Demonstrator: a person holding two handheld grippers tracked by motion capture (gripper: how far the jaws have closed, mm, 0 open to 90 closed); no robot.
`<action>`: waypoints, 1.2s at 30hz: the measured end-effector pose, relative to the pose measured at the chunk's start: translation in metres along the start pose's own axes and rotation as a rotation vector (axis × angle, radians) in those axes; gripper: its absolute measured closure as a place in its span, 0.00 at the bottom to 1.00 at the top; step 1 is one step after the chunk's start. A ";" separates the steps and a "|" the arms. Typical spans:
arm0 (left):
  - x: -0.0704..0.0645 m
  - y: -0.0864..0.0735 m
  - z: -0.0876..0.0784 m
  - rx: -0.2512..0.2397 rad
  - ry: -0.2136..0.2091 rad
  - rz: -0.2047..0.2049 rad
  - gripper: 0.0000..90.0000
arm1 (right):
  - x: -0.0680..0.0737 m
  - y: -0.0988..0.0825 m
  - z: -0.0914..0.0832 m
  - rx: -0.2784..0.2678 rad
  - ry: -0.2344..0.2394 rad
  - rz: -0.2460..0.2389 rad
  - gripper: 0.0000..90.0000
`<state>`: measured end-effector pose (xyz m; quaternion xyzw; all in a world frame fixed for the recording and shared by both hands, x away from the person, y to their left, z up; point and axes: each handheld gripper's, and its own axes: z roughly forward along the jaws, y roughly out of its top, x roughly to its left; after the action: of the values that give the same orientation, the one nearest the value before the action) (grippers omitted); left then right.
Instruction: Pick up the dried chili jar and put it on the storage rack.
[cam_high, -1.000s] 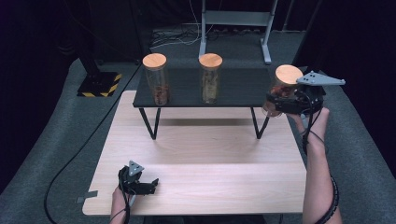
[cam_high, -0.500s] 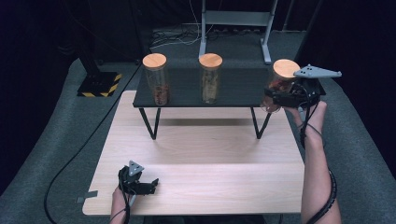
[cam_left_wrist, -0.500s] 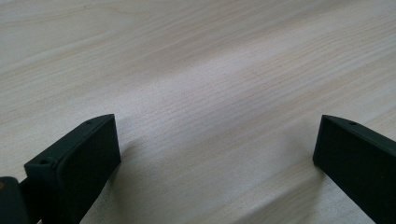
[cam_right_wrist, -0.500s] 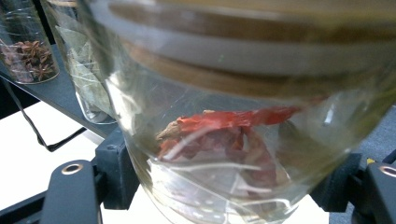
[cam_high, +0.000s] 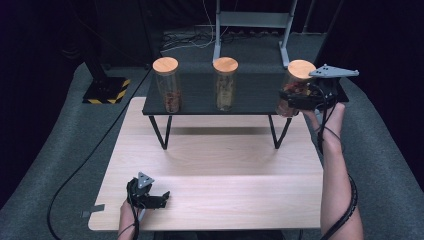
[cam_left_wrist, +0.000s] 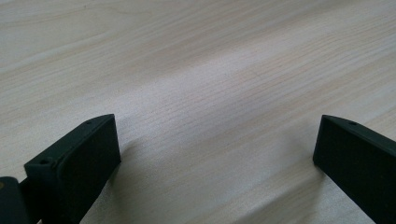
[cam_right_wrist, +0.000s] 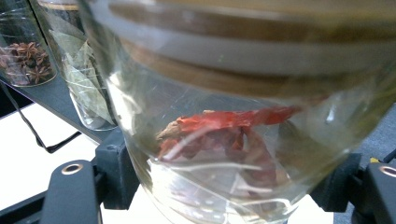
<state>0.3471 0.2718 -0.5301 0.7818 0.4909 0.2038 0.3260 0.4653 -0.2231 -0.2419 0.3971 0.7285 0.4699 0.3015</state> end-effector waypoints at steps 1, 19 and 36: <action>0.000 0.000 0.000 0.000 0.000 0.000 0.00 | 0.000 0.001 0.001 0.001 0.000 0.000 0.27; 0.000 0.000 0.000 0.000 0.000 0.000 0.00 | 0.000 0.008 0.020 0.023 0.003 0.012 0.27; 0.000 0.000 0.000 0.000 0.000 0.000 0.00 | -0.003 0.011 0.038 0.055 0.007 0.028 0.27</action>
<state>0.3471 0.2718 -0.5301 0.7818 0.4909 0.2038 0.3260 0.5012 -0.2060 -0.2456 0.4134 0.7366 0.4554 0.2813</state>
